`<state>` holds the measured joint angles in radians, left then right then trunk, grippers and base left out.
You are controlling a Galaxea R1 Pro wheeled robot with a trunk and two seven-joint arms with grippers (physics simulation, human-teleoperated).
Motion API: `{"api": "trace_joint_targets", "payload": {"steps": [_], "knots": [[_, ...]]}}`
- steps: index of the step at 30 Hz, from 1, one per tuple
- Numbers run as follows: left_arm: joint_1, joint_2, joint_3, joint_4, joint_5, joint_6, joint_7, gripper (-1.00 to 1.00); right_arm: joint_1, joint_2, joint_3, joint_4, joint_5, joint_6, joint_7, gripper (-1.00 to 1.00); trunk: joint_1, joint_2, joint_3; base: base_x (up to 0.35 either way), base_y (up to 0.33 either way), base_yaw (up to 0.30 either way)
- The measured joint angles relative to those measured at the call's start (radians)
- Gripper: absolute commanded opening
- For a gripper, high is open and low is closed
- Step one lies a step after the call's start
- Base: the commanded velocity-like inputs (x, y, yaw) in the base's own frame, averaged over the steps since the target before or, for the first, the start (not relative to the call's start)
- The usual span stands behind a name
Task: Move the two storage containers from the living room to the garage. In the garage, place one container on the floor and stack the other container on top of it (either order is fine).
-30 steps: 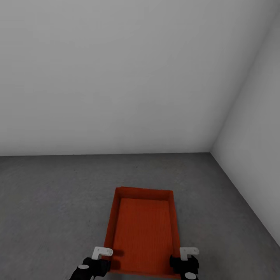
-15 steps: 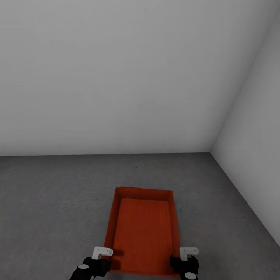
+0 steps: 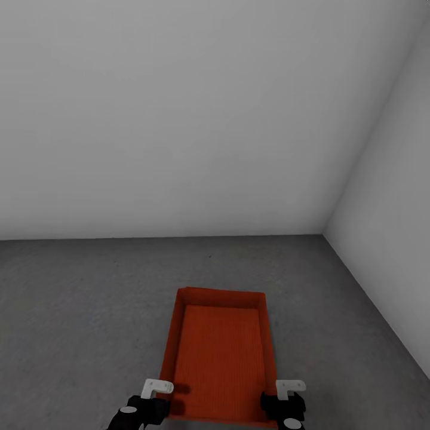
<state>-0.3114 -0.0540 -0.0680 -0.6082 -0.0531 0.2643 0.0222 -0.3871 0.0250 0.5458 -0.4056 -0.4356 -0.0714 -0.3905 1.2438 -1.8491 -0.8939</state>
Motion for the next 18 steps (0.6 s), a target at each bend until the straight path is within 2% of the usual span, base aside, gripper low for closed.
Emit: {"api": "trace_joint_targets", "payload": {"steps": [18], "knots": [[0.000, 0.000, 0.003, 0.001, 0.004, 0.000, 0.000, 1.00, 0.000, 0.000, 0.000, 0.000, 0.000, 0.001, 0.000, 1.00, -0.069, 0.126, 0.056, 0.000, 0.000, 0.000]]}}
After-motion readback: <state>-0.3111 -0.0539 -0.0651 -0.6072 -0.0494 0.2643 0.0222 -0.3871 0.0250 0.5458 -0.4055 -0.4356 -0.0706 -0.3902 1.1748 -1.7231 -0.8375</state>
